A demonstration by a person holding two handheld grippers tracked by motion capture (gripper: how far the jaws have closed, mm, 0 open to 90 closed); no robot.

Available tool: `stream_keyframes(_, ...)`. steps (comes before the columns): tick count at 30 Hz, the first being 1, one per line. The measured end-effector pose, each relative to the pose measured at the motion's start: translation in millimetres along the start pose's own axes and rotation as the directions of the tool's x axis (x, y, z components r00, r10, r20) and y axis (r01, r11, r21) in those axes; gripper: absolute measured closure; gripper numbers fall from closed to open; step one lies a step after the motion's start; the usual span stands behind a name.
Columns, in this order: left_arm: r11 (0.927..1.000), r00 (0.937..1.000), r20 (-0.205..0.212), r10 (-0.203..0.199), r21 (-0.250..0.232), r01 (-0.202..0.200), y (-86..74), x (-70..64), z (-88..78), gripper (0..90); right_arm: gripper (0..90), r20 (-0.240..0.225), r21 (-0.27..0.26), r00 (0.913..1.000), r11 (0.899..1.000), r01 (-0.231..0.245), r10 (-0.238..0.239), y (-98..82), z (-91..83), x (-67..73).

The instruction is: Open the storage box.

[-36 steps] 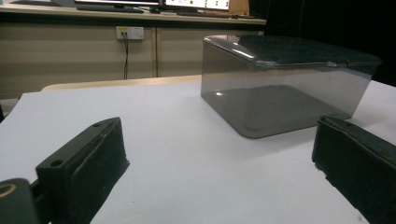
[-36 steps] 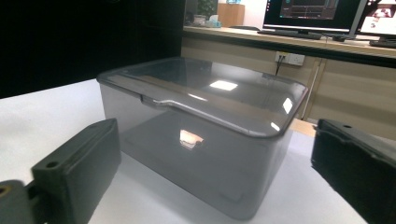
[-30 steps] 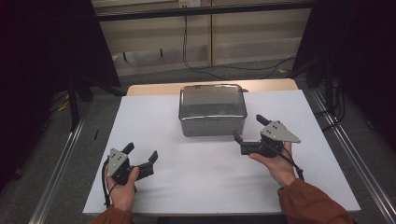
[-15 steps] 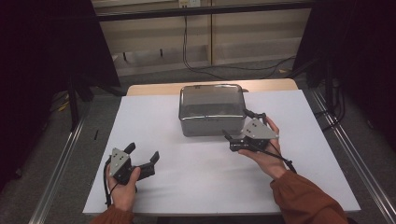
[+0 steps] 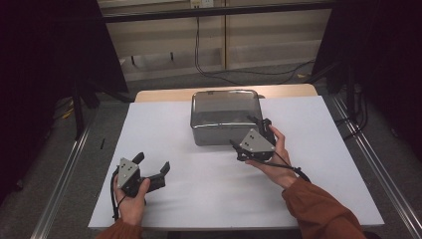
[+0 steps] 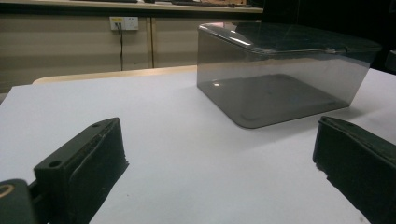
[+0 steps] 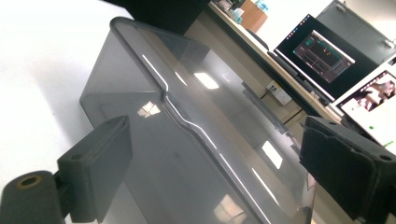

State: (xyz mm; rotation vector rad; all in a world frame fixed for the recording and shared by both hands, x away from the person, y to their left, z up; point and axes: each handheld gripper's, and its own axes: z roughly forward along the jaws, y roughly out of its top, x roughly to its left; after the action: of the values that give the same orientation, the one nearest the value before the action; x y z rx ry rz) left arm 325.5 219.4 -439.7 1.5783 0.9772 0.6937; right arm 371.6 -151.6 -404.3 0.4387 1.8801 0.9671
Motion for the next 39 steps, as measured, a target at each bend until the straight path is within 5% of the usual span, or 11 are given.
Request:
stream_keyframes(9,0.9999,0.9999,0.0,0.015,0.004,-0.015,0.5,-0.1,-0.2,2.1,15.8,0.035,0.024,0.981,0.982,0.19,-0.191,5.3,9.2,11.2)
stream_keyframes(14,1.0,0.9999,-0.01,0.007,-0.004,-0.007,1.3,0.6,-1.0,2.1,21.8,0.057,0.04,0.9449,0.946,0.32,-0.322,8.2,11.2,20.4)
stream_keyframes(17,1.0,0.9998,-0.019,0.0,-0.004,0.0,1.3,2.9,-2.0,2.1,24.8,0.049,0.05,0.9311,0.932,0.359,-0.361,8.9,12.8,22.7)
stream_keyframes(18,1.0,0.9997,-0.022,-0.008,-0.004,0.008,1.0,3.0,-1.8,2.1,25.6,0.063,0.056,0.9111,0.913,0.404,-0.407,9.3,14.5,25.7)
stream_keyframes(19,0.9999,0.9997,-0.022,-0.011,-0.002,0.011,1.0,3.4,-2.0,2.1,25.6,0.063,0.056,0.9111,0.913,0.404,-0.407,9.3,14.5,25.7)
stream_keyframes(22,1.0,0.9999,-0.009,-0.006,0.004,0.006,1.1,3.6,-1.6,2.9,30.3,0.052,0.062,0.8863,0.887,0.457,-0.46,10.5,17.2,32.4)
stream_keyframes(23,1.0,1.0,-0.007,-0.006,0.005,0.006,1.0,3.2,-1.4,2.9,30.3,0.052,0.062,0.8863,0.887,0.457,-0.46,10.5,17.2,32.4)
stream_keyframes(26,0.9999,0.9999,-0.006,-0.009,0.005,0.009,1.0,2.8,-1.0,2.9,37.1,0.051,0.075,0.8575,0.858,0.508,-0.512,11.0,18.3,39.6)
stream_keyframes(35,0.9996,0.9997,0.001,-0.024,0.017,0.024,0.4,5.2,0.2,3.3,52.4,0.05,0.11,0.8279,0.827,0.551,-0.559,9.6,24.9,44.3)
stream_keyframes(37,0.9994,0.9996,0.0,-0.029,0.017,0.029,0.4,5.6,0.1,3.5,55.1,0.062,0.118,0.8124,0.812,0.571,-0.58,8.9,26.3,47.1)
stream_keyframes(39,0.9994,0.9996,0.005,-0.028,0.021,0.028,0.4,5.7,0.0,3.6,58.3,0.071,0.13,0.8104,0.811,0.571,-0.582,8.1,27.4,49.7)
